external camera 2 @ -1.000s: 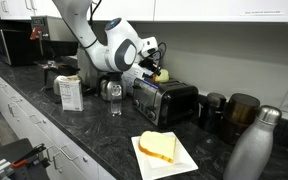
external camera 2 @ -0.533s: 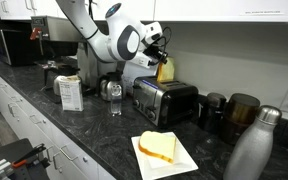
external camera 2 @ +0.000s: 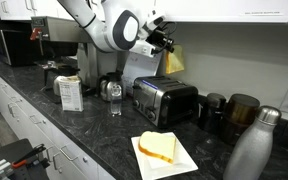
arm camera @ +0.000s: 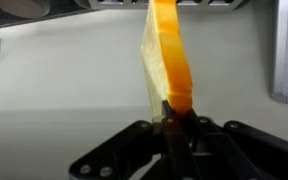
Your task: Remove the piece of bread from the toaster.
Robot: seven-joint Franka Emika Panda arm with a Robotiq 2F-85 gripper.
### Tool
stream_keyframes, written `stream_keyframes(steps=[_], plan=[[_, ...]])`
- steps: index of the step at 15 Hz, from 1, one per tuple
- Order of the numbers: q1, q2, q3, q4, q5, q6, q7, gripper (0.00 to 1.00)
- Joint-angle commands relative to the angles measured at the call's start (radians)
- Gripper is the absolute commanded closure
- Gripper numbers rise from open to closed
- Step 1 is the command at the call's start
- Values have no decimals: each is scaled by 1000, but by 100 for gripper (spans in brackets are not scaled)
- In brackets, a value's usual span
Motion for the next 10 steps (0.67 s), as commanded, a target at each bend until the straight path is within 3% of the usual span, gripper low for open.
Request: stream_keyframes(steps=[1,6,10], plan=[[29,-75,-29,-45,80,-3,-87,97],[-12,-166,27,-176,258,-4,-223,97],[-54,-244,133,-325,438,-6,-311,97]])
